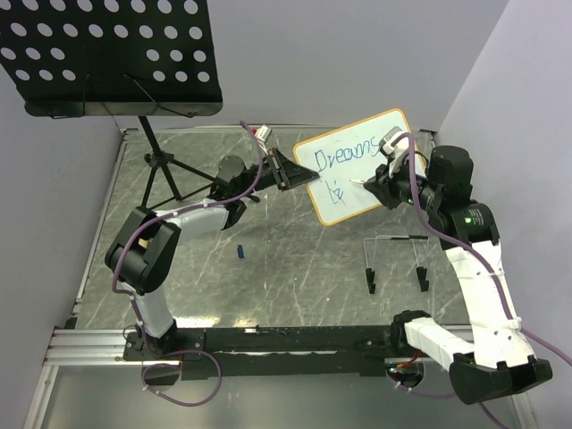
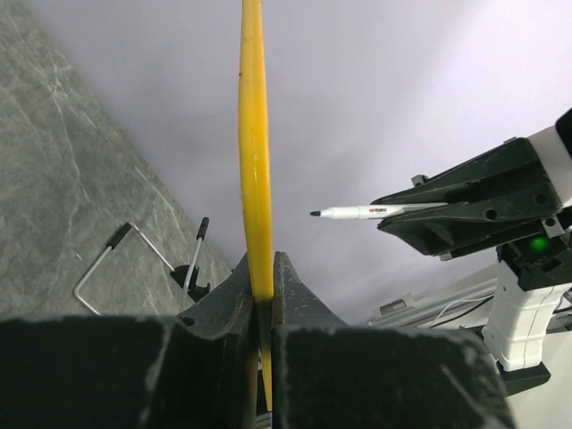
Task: Write a sentence on the whiteboard
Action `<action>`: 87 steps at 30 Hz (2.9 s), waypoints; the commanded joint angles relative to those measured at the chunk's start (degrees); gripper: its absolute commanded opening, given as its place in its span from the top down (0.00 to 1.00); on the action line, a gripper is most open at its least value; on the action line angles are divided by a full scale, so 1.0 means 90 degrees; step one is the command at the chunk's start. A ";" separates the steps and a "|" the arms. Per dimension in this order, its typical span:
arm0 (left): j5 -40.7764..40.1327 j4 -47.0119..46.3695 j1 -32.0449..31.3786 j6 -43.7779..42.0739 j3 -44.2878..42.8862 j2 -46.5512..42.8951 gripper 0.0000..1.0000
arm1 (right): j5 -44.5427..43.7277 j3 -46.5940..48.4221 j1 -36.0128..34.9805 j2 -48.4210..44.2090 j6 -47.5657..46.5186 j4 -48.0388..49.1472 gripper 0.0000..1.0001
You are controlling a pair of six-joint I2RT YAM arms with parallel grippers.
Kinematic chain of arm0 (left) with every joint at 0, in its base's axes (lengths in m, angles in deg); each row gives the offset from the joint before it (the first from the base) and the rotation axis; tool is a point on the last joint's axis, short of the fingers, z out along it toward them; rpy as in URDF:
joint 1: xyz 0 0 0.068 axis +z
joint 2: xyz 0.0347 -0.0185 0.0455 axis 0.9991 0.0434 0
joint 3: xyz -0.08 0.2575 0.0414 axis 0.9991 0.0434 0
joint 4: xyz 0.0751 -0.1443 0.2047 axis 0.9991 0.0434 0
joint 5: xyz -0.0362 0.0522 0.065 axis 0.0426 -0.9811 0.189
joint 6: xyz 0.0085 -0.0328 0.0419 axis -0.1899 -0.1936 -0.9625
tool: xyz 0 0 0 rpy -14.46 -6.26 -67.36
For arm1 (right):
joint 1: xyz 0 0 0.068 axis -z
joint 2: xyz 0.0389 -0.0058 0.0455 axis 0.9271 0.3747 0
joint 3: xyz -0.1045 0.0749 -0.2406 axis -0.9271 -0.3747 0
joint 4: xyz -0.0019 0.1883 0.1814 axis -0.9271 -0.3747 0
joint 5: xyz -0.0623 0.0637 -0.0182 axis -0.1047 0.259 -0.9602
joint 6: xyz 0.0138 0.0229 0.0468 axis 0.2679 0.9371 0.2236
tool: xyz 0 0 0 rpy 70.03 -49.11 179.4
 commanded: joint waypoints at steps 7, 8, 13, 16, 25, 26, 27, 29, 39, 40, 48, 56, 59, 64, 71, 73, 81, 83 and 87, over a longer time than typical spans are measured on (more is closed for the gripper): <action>-0.0062 -0.0871 -0.0018 0.0102 -0.0216 -0.0261 0.99 | 0.0132 -0.0259 0.0230 -0.0036 0.0181 0.0363 1.00; -0.0062 -0.0862 -0.0018 0.0073 -0.0216 -0.0271 0.99 | 0.0122 -0.0269 0.0230 -0.0026 0.0181 0.0382 1.00; -0.0023 -0.0930 -0.0018 0.0121 -0.0216 -0.0261 0.99 | 0.0258 -0.0250 0.0230 0.0169 0.0200 0.0343 1.00; -0.0014 -0.0979 -0.0008 0.0160 -0.0206 -0.0251 0.99 | 0.0336 -0.0211 0.0230 0.0296 0.0220 0.0324 1.00; 0.0016 -0.1066 -0.0008 0.0219 -0.0236 -0.0202 0.99 | 0.0629 -0.0113 0.0221 0.0531 0.0210 0.0275 1.00; 0.0016 -0.1076 -0.0008 0.0219 -0.0255 -0.0202 0.99 | 0.0668 -0.0132 0.0221 0.0531 0.0201 0.0227 1.00; 0.0006 -0.1067 -0.0018 0.0219 -0.0245 -0.0202 0.99 | 0.0765 -0.0142 0.0221 0.0521 0.0162 0.0188 1.00; 0.0006 -0.1037 -0.0018 0.0200 -0.0255 -0.0193 0.99 | 0.0825 -0.0171 0.0221 0.0463 0.0132 0.0148 1.00; -0.0121 -0.0930 0.0011 0.0122 -0.0265 -0.0261 0.99 | 0.0542 -0.0552 0.0221 0.0111 -0.0102 -0.0135 1.00; -0.0111 -0.0920 0.0021 0.0112 -0.0265 -0.0261 0.99 | 0.0493 -0.0562 0.0221 0.0091 -0.0112 -0.0135 1.00; -0.0053 -0.0901 0.0021 0.0102 -0.0216 -0.0300 0.99 | 0.0122 -0.0484 0.0308 0.0072 0.0044 0.0148 1.00; -0.0013 -0.0969 0.0011 0.0161 -0.0226 -0.0261 0.99 | 0.0190 -0.0007 0.0338 0.0413 0.0210 0.0412 1.00; 0.0006 -0.0959 0.0021 0.0161 -0.0236 -0.0261 0.99 | 0.0258 0.0063 0.0338 0.0540 0.0230 0.0392 1.00; -0.0013 -0.0959 0.0021 0.0151 -0.0245 -0.0241 0.99 | 0.0259 -0.0064 0.0338 0.0492 0.0210 0.0324 1.00; -0.0052 -0.0930 0.0031 0.0131 -0.0314 -0.0202 0.99 | 0.0141 -0.0503 0.0348 0.0072 -0.0043 0.0002 1.00; -0.0052 -0.0930 0.0021 0.0131 -0.0304 -0.0193 0.99 | 0.0170 -0.0543 0.0347 -0.0045 -0.0092 -0.0115 1.00; -0.0052 -0.0920 0.0031 0.0122 -0.0304 -0.0193 0.99 | 0.0540 -0.0738 0.0309 -0.0202 -0.0171 -0.0594 1.00; -0.0043 -0.0920 0.0021 0.0112 -0.0304 -0.0193 0.99 | 0.0648 -0.0738 0.0280 -0.0153 -0.0161 -0.0633 1.00; -0.0043 -0.0930 0.0021 0.0131 -0.0304 -0.0163 0.99 | 0.0815 -0.0602 0.0143 0.0100 -0.0054 -0.0536 1.00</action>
